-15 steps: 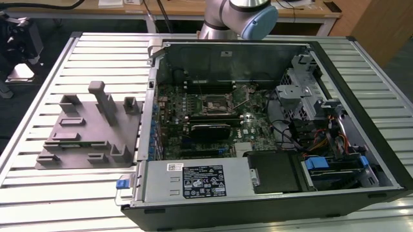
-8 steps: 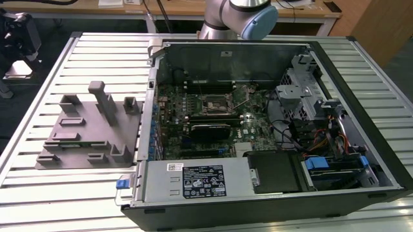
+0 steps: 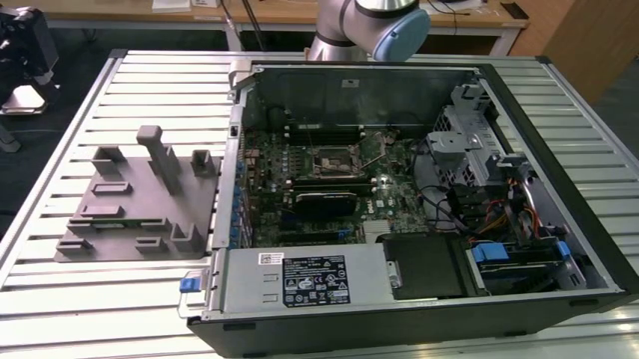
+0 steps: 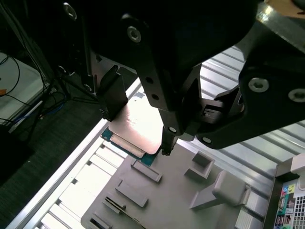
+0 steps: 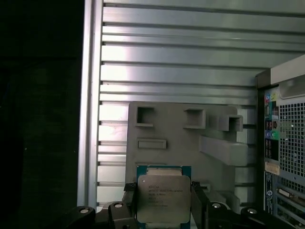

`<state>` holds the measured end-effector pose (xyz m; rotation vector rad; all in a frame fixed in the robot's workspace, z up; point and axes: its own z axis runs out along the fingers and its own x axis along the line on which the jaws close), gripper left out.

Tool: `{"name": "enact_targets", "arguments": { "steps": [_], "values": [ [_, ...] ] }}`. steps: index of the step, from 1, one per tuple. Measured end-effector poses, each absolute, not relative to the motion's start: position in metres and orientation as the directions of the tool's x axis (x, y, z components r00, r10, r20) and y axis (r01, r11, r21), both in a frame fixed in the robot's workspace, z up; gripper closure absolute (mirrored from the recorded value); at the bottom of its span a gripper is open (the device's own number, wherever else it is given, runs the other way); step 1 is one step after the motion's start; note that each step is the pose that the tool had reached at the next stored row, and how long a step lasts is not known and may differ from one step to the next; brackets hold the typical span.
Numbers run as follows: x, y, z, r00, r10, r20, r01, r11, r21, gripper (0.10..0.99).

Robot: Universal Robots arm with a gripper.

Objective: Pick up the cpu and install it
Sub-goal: 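Pick up the cpu and move it towards the insertion slot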

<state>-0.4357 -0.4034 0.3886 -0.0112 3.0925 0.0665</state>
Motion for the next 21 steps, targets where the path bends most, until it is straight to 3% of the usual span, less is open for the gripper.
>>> {"name": "enact_targets", "arguments": {
  "steps": [21],
  "values": [
    [-0.421, -0.403, 0.393, -0.999, -0.006, -0.050, -0.008, 0.999, 0.043, 0.545]
  ]
}}
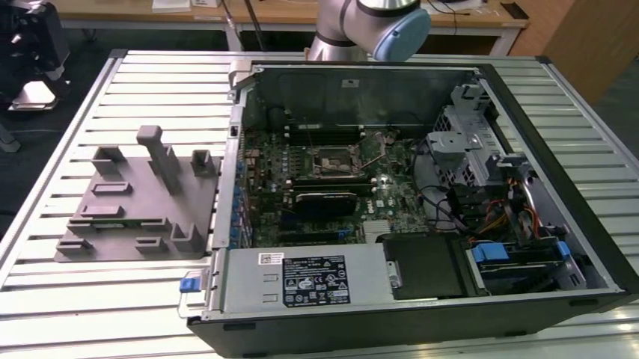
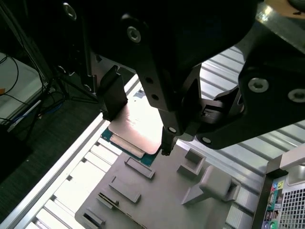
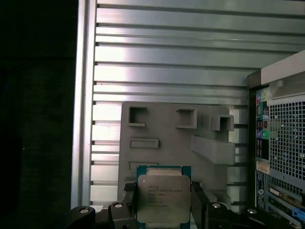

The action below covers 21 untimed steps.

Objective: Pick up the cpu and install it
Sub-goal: 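Pick up the cpu and move it towards the insertion slot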

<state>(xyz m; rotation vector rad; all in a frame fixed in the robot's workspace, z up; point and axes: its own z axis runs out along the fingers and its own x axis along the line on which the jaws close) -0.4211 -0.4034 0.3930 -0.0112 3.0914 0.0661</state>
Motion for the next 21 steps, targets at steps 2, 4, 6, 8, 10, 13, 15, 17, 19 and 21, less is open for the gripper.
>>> {"name": "enact_targets", "arguments": {
  "steps": [2, 4, 6, 8, 10, 13, 15, 17, 19, 21],
  "values": [
    [-0.418, -0.403, 0.393, -0.999, -0.006, -0.050, -0.008, 0.999, 0.042, 0.545],
    [-0.415, -0.403, 0.393, -0.999, -0.006, -0.050, -0.008, 0.999, 0.043, 0.545],
    [-0.411, -0.403, 0.393, -0.999, -0.006, -0.050, -0.008, 0.999, 0.042, 0.545],
    [-0.408, -0.403, 0.393, -0.999, -0.006, -0.050, -0.008, 0.999, 0.042, 0.545],
    [-0.405, -0.403, 0.393, -0.999, -0.006, -0.050, -0.008, 0.999, 0.043, 0.545],
    [-0.400, -0.403, 0.393, -0.999, -0.006, -0.050, -0.008, 0.999, 0.042, 0.545],
    [-0.397, -0.403, 0.393, -0.999, -0.006, -0.050, -0.008, 0.999, 0.042, 0.545],
    [-0.394, -0.403, 0.393, -0.999, -0.006, -0.050, -0.008, 0.999, 0.042, 0.545],
    [-0.391, -0.403, 0.393, -0.999, -0.006, -0.050, -0.008, 0.999, 0.042, 0.545],
    [-0.388, -0.403, 0.393, -0.999, -0.006, -0.050, -0.008, 0.999, 0.042, 0.545]
  ]
}}
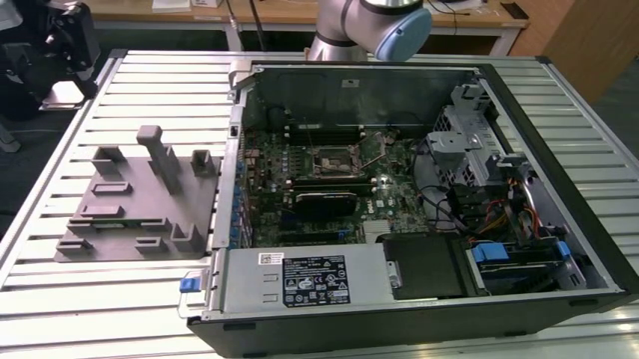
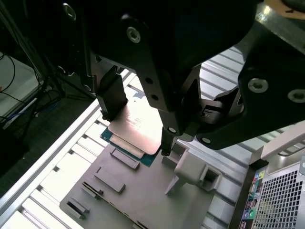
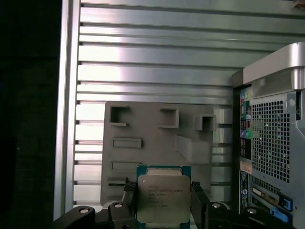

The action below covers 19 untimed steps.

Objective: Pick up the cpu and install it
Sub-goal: 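Pick up the cpu and move it towards the insertion slot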

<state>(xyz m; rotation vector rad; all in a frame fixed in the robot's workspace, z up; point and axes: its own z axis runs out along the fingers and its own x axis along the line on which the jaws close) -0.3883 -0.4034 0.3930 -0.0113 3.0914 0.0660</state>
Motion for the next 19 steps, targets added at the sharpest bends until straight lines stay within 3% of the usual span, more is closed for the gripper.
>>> {"name": "enact_targets", "arguments": {
  "steps": [19],
  "values": [
    [-0.361, -0.403, 0.393, -0.999, -0.006, -0.050, -0.008, 0.999, 0.042, 0.545]
  ]
}}
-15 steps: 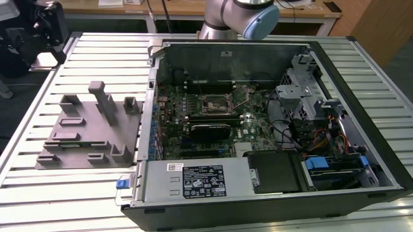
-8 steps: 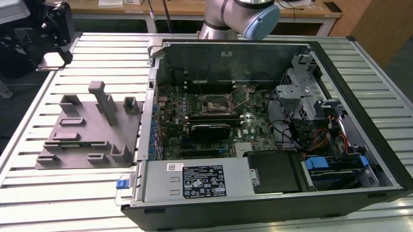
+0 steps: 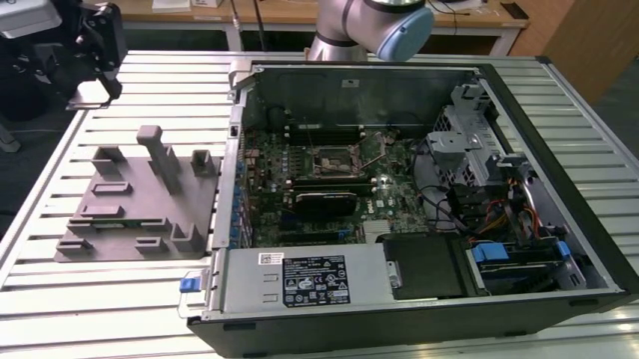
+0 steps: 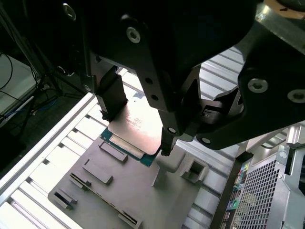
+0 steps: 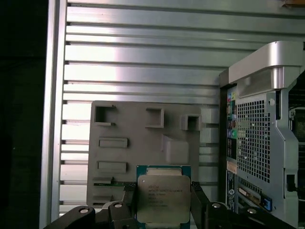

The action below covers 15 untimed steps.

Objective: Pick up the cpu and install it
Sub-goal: 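Pick up the cpu and move it towards the insertion slot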

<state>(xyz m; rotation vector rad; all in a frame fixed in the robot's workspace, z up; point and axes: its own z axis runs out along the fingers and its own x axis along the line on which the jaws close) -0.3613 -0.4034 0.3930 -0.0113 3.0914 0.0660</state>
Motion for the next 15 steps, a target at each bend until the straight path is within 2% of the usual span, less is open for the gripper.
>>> {"name": "enact_targets", "arguments": {
  "steps": [15],
  "values": [
    [-0.341, -0.403, 0.393, -0.999, -0.006, -0.050, -0.008, 0.999, 0.043, 0.545]
  ]
}}
